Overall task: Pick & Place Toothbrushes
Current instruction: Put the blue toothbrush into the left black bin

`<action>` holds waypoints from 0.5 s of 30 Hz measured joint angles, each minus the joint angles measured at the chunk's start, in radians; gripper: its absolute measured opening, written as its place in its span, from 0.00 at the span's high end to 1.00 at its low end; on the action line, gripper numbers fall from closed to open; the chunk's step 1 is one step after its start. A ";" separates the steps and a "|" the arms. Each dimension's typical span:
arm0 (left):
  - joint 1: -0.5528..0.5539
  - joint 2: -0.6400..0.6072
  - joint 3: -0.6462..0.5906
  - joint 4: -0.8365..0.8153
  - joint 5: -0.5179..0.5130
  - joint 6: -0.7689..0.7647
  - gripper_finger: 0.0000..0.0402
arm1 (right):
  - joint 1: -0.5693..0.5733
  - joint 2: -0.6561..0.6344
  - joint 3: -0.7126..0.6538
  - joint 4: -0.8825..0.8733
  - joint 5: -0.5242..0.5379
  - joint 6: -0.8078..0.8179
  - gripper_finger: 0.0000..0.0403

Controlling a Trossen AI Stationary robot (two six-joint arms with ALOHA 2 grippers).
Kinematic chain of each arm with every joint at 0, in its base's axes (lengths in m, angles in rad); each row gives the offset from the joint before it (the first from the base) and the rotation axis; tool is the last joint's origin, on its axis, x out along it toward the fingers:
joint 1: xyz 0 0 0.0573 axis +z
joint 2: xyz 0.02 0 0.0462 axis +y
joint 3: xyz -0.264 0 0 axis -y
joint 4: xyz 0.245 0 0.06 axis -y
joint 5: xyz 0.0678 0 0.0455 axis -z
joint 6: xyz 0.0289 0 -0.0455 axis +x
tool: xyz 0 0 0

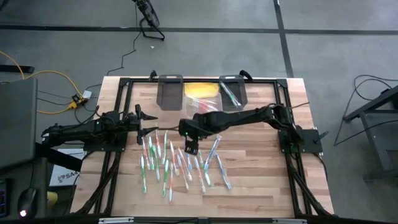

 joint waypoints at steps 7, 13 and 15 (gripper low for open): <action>0.000 0.000 0.000 0.000 0.000 0.000 0.49 | 0.089 0.000 0.000 -0.055 0.016 0.128 0.36; 0.000 0.000 0.000 0.000 0.000 0.000 0.49 | 0.180 0.000 0.000 -0.201 0.063 0.375 0.36; 0.000 0.000 0.000 0.000 0.000 0.000 0.49 | 0.207 0.002 -0.016 -0.249 0.086 0.490 0.36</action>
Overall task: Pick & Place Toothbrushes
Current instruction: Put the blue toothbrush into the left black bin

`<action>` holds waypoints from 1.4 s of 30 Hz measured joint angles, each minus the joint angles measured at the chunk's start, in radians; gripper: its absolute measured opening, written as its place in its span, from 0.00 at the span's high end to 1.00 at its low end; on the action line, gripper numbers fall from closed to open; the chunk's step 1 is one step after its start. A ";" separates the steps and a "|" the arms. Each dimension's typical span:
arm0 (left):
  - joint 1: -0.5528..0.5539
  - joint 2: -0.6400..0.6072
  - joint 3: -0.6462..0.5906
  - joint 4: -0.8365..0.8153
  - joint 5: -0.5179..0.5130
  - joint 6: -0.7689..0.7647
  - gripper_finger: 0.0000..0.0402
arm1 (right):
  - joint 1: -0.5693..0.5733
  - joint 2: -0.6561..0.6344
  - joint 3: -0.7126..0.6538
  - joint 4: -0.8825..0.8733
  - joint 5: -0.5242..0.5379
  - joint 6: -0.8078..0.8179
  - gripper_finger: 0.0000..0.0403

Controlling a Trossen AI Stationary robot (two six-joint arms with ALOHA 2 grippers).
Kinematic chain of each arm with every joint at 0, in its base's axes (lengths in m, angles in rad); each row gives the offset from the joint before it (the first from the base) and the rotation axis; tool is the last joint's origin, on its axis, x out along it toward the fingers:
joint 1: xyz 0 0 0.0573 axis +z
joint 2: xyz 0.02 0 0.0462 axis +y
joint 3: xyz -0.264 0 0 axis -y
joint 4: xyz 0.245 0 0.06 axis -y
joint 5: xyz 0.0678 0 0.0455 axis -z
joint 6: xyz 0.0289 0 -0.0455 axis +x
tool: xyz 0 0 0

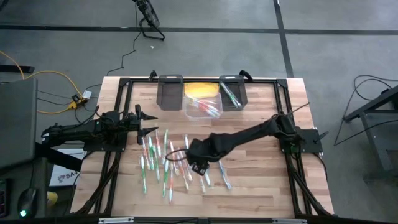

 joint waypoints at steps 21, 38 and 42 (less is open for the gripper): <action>0.000 0.000 0.000 0.000 0.000 -0.003 0.49 | 0.142 -0.098 -0.476 0.251 0.016 0.641 0.36; 0.000 0.000 0.000 -0.001 0.000 0.001 0.49 | 0.158 -0.104 -0.567 0.330 -0.015 0.678 0.80; 0.000 0.000 0.000 -0.002 0.000 0.000 0.49 | 0.157 -0.119 -0.569 0.314 -0.022 0.632 0.96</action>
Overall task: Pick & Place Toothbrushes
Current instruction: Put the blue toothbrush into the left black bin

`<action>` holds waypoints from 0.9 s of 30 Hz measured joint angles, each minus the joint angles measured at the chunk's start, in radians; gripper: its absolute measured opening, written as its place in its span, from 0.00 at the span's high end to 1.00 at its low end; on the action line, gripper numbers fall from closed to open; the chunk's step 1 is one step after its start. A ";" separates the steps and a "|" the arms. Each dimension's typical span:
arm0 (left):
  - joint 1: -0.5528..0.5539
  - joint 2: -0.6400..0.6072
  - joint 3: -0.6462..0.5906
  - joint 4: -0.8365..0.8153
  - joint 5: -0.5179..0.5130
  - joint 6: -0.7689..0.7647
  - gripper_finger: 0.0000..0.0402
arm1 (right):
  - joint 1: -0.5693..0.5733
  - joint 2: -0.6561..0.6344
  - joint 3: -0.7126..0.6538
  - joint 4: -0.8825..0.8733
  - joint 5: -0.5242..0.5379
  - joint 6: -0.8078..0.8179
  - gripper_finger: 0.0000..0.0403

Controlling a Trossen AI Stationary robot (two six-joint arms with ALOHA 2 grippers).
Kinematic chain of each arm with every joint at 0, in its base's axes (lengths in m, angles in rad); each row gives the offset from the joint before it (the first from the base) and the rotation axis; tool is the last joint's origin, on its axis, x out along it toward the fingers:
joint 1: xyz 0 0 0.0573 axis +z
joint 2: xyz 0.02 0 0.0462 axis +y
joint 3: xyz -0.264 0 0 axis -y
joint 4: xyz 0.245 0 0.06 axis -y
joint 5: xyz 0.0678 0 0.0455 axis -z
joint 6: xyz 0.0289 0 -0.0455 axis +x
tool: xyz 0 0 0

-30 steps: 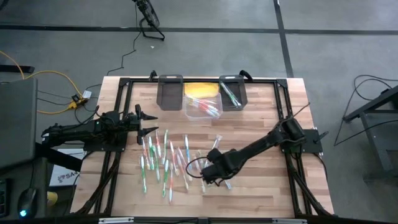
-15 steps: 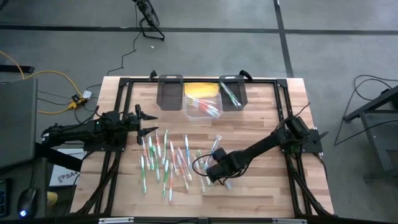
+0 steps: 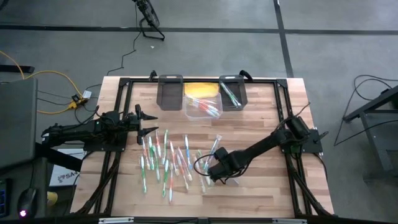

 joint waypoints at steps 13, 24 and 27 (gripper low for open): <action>0.000 0.000 0.000 -0.003 0.000 0.000 0.49 | -0.078 -0.314 0.000 -0.401 0.124 -0.039 0.97; 0.000 0.000 0.000 -0.005 0.000 -0.001 0.49 | -0.254 -0.370 0.000 -0.344 0.294 -0.369 0.97; 0.000 0.000 0.000 -0.005 0.000 -0.001 0.49 | -0.279 -0.368 0.000 -0.279 0.357 -0.451 0.97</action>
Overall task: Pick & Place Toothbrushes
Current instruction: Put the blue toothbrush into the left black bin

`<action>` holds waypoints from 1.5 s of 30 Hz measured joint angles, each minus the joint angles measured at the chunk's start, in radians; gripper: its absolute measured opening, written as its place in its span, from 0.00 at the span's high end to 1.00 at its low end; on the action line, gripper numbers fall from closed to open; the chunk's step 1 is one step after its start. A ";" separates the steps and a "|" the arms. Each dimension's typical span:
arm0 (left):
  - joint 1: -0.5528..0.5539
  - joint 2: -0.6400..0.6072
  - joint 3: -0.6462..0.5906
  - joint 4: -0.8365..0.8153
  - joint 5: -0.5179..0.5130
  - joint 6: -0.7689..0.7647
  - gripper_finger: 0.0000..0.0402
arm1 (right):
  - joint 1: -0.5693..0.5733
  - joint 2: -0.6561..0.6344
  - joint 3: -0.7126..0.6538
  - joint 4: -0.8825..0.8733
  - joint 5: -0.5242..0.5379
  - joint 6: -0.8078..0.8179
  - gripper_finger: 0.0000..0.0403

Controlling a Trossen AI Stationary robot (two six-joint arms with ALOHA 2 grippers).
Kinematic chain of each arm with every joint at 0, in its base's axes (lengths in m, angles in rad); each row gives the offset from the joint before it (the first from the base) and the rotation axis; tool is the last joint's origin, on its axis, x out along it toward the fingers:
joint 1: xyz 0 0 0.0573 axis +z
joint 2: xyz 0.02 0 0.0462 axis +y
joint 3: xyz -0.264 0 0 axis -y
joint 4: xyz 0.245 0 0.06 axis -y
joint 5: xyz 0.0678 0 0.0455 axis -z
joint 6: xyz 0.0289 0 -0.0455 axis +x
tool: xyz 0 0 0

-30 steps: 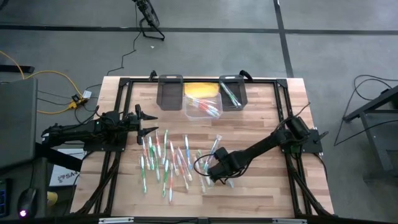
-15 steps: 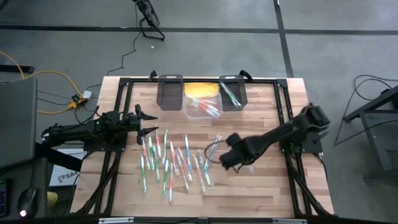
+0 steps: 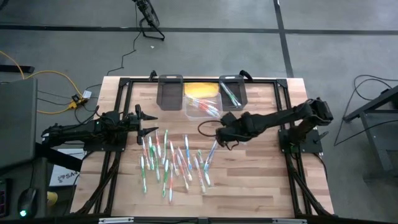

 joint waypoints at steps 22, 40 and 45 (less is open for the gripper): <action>0.000 0.000 0.000 0.022 0.000 -0.001 0.49 | -0.145 -0.028 -0.270 0.737 -0.034 -0.456 0.97; 0.000 0.044 0.000 0.228 -0.022 -0.117 0.49 | -0.226 -0.126 -0.565 1.672 -0.245 -0.840 0.97; 0.000 0.164 0.000 0.384 -0.022 -0.173 0.49 | -0.247 -0.067 -0.565 1.847 -0.345 -0.890 0.97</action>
